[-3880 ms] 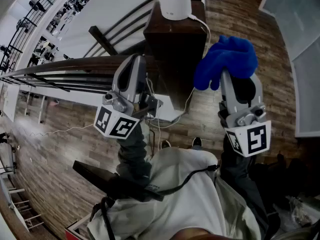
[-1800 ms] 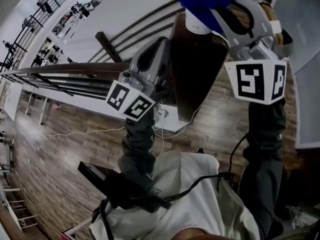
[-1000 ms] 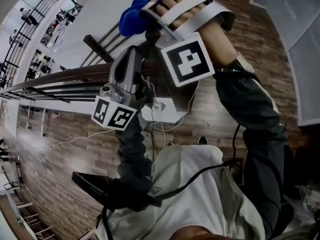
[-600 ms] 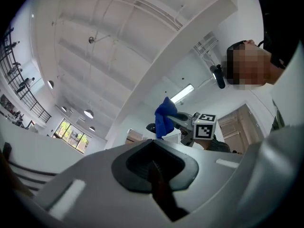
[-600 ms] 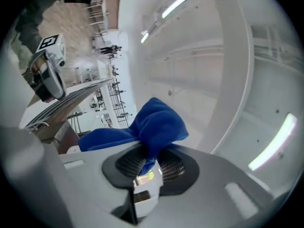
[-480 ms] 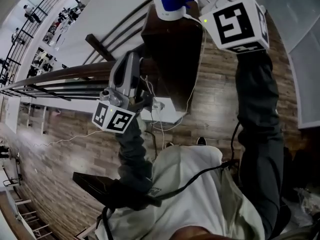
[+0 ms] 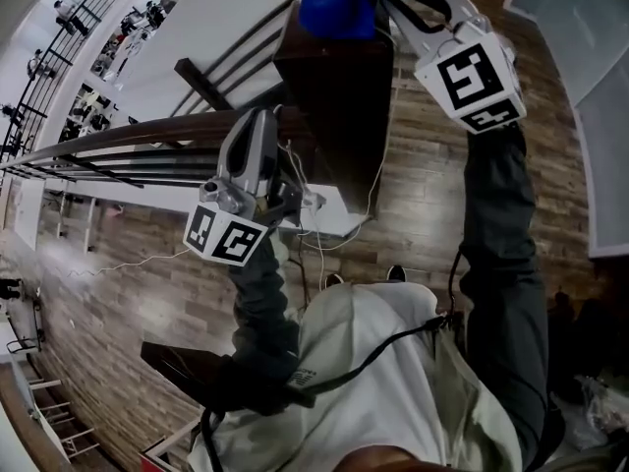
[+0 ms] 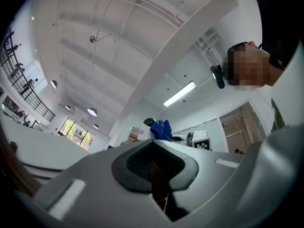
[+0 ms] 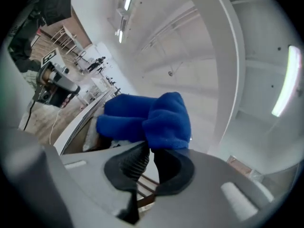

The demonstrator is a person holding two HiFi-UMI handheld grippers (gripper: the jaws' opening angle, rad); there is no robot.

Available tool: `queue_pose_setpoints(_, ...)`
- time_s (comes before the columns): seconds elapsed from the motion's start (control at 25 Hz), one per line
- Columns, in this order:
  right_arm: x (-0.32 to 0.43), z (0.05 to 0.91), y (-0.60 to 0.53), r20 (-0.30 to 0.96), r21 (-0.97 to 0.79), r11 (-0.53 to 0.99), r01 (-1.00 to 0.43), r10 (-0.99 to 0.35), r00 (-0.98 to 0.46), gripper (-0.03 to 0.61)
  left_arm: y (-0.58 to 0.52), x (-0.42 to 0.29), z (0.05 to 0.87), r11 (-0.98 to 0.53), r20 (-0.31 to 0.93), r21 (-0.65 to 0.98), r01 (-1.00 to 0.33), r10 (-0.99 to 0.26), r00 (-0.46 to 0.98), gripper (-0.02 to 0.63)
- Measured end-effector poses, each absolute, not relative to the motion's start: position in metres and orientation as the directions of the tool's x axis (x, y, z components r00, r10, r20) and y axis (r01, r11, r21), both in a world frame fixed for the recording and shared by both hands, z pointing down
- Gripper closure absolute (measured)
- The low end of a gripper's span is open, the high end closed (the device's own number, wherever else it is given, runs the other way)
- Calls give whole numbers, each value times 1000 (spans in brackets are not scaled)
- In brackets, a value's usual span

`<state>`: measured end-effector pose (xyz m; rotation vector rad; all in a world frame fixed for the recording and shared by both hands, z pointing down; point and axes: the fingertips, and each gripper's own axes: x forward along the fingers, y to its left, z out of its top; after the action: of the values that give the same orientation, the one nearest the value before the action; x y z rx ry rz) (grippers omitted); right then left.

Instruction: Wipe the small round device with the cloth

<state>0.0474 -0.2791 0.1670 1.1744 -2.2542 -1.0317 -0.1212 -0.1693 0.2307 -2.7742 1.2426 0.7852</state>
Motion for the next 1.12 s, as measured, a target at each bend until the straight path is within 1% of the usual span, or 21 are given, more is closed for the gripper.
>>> queue_pose_setpoints(0.12, 56, 142, -282, -55, 734, 363, -575, -811, -582, 552, -166, -120, 233, -680, -439, 197, -706, -705, 557, 609)
queue_pose_setpoints(0.24, 47, 145, -280, -63, 741, 375, -556, -787, -614, 552, -165, -125, 234, -669, -449, 196, -717, -711, 541, 609)
queue_pose_setpoints(0.32, 48, 150, -277, -109, 717, 372, -589, -775, -622, 554, -165, -125, 235, -669, -448, 198, -717, -712, 541, 609)
queue_pose_setpoints(0.44, 58, 162, -278, -167, 618, 410, -671, -766, -621, 555, -164, -126, 239, -669, -439, 208, -714, -716, 543, 609)
queue_pose_setpoints(0.56, 80, 181, -278, -202, 470, 469, -748, -768, -608, 557, -165, -129, 244, -665, -433, 220, -714, -723, 539, 609)
queue_pose_setpoints(0.64, 102, 190, -281, -220, 371, 478, -796, -788, -575, 558, -167, -129, 247, -665, -426, 228, -711, -725, 541, 609)
queue_pose_setpoints(0.72, 121, 179, -285, -254, 306, 456, -836, -807, -533, 558, -170, -128, 250, -667, -420, 233, -707, -725, 546, 609)
queue_pose_setpoints(0.84, 130, 128, -295, -314, 332, 394, -857, -811, -494, 558, -171, -126, 252, -671, -418, 242, -701, -724, 549, 609)
queue_pose_setpoints(0.92, 120, 92, -303, -331, 371, 384, -845, -796, -507, 558, -172, -123, 251, -679, -420, 247, -691, -718, 555, 609)
queue_pose_setpoints(1.0, 100, 69, -313, -321, 418, 394, -818, -779, -539, 558, -174, -119, 249, -689, -419, 249, -681, -710, 565, 609)
queue_pose_setpoints(1.12, 61, 74, -328, -265, 476, 460, -750, -738, -620, 558, -176, -115, 249, -699, -415, 252, -669, -702, 579, 609)
